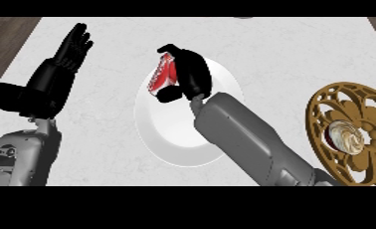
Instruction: Pick the can from the placemat and place it in the plate
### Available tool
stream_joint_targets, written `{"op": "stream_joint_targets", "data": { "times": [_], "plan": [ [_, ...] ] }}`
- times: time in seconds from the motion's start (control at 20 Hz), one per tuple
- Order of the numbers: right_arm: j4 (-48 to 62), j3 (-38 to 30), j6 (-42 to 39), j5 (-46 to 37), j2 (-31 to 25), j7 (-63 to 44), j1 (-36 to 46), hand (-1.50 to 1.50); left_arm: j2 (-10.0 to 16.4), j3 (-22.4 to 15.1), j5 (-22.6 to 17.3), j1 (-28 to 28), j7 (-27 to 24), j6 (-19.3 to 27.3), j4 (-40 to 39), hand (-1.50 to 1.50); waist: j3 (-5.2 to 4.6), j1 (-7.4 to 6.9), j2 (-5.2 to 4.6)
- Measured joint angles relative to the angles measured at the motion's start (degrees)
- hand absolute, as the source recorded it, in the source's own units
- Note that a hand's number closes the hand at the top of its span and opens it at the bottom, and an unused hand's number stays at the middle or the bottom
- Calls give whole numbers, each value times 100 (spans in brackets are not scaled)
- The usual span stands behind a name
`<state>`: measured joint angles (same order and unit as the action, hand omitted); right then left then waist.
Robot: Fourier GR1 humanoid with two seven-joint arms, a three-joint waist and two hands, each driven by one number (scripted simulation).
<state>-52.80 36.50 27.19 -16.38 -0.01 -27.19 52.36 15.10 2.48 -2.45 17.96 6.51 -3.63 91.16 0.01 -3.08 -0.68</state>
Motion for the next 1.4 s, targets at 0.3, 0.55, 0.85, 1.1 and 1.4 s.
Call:
{"op": "stream_joint_targets", "data": {
  "times": [0.3,0.55,0.85,1.1,1.4],
  "plan": [
    [-22,-184,882,808,1,727,43,-150,39,87,-43,-2,44,-56,-27,0,2,53,14],
    [-341,-644,1063,1301,-44,1159,-105,-150,58,177,-51,-170,44,-57,98,0,1,177,47],
    [-1164,-1223,737,1620,-550,1480,-879,-150,11,213,59,-246,20,18,104,0,2,309,73],
    [-1936,-1765,99,1984,-1226,1784,-1588,-150,43,310,33,-254,50,-23,161,0,1,339,78],
    [-2786,-2208,-695,2263,-1922,2288,-2696,-150,89,404,-8,-246,117,-124,192,0,0,352,78]
  ]
}}
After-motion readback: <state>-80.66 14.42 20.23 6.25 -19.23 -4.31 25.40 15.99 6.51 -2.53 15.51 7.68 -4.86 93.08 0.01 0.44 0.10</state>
